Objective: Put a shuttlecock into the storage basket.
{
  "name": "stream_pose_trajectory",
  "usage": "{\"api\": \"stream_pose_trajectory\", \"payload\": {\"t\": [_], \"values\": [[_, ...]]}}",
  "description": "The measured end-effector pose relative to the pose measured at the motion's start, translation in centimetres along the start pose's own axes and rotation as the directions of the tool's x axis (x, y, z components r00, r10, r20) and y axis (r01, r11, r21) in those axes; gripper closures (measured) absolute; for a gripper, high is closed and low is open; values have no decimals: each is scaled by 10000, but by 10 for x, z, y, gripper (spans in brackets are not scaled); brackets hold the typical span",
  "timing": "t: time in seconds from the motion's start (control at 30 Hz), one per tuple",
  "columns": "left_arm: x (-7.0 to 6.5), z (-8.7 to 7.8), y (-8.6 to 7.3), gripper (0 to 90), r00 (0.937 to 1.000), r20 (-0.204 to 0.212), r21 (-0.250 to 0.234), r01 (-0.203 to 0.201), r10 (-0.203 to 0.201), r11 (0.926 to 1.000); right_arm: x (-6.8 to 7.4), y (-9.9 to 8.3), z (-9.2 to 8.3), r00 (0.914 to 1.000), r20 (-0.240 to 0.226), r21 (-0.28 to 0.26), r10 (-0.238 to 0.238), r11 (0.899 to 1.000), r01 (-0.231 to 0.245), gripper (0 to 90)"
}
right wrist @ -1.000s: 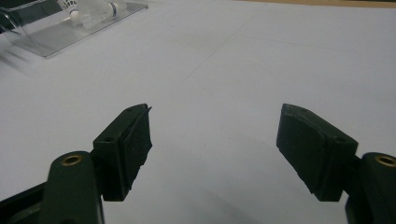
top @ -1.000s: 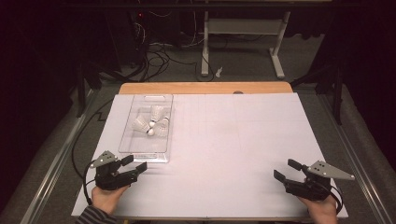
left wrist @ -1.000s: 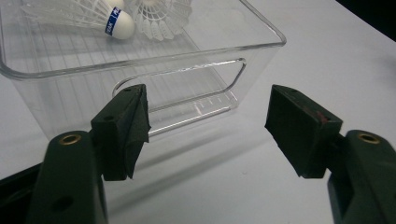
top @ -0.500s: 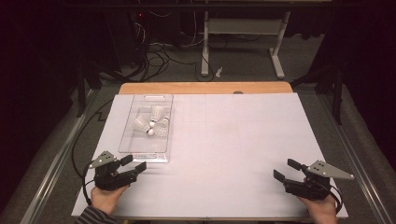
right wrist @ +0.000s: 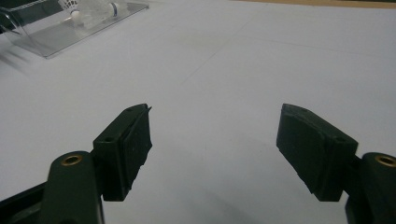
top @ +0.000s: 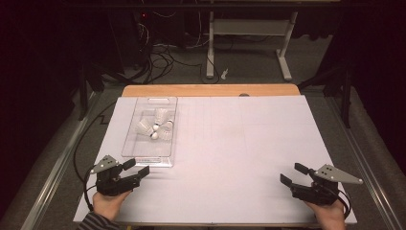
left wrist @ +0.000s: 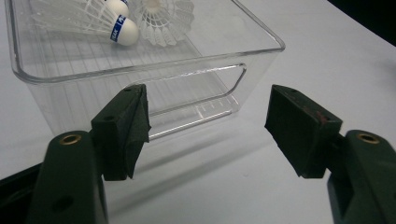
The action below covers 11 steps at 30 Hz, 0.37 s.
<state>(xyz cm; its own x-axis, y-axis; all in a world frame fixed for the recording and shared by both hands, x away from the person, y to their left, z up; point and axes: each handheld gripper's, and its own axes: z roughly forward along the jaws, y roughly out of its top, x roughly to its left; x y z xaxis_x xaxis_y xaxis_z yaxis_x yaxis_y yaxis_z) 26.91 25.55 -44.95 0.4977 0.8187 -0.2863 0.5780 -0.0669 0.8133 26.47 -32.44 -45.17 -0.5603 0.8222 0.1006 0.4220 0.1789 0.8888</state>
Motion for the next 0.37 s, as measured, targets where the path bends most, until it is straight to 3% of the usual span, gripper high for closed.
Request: {"api": "stream_pose_trajectory", "payload": {"t": [0.37], "values": [[0, 0, 0, 312, 10000, -32, -12, -35, 34, 10000, 0, 0, 0, 10000, -7, -19, 15, 10000, -15, 269]]}}
